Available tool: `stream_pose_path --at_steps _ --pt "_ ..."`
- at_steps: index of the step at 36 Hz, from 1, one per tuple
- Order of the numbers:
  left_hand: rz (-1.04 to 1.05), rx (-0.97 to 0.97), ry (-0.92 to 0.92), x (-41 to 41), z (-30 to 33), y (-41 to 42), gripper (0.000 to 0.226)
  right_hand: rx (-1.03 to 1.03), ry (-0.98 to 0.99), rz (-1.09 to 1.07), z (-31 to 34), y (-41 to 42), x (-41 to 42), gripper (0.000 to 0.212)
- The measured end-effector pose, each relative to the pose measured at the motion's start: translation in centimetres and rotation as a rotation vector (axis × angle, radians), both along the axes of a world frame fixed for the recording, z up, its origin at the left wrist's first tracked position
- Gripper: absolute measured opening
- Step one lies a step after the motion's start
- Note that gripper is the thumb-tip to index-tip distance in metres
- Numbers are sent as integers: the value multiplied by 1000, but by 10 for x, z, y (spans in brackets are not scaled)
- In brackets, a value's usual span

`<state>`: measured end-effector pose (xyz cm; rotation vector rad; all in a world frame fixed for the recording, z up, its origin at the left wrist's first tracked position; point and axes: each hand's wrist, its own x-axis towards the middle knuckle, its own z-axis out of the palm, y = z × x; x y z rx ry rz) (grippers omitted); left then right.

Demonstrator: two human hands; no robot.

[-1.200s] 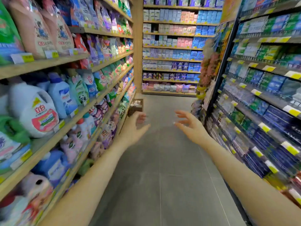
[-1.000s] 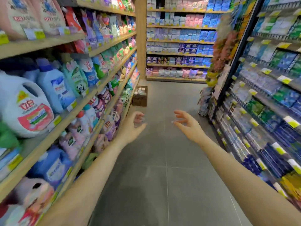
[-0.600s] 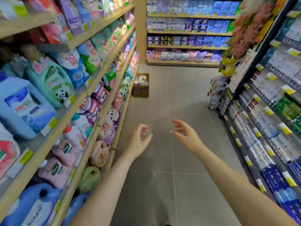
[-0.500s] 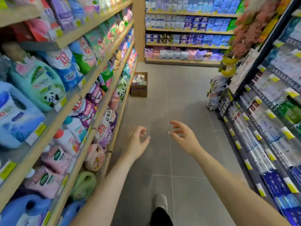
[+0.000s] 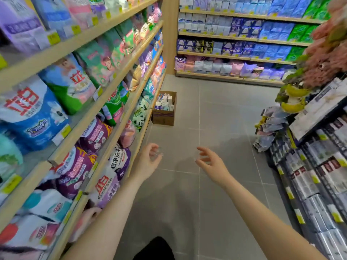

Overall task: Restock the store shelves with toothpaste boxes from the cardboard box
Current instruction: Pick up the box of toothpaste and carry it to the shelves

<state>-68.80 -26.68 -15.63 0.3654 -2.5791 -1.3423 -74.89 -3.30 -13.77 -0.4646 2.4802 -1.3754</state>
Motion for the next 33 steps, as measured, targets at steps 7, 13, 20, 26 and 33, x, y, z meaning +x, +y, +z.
stream_pose_path --at_steps 7,13,20,26,33 --pt "41 -11 -35 -140 -23 -74 28 10 -60 -9 -13 -62 -146 44" --pt "20 -5 -46 -275 -24 -146 27 36 -102 -45 -27 -133 -271 45" --pt "-11 -41 -67 -426 -8 -231 24 80 -102 -73 -21 -202 -417 44" --pt "-32 -67 -150 -529 -18 -268 31 117 -110 -100 -29 -234 -521 45" --pt "-70 -63 -203 -668 -46 -300 35 125 -147 -106 -62 -268 -667 45"
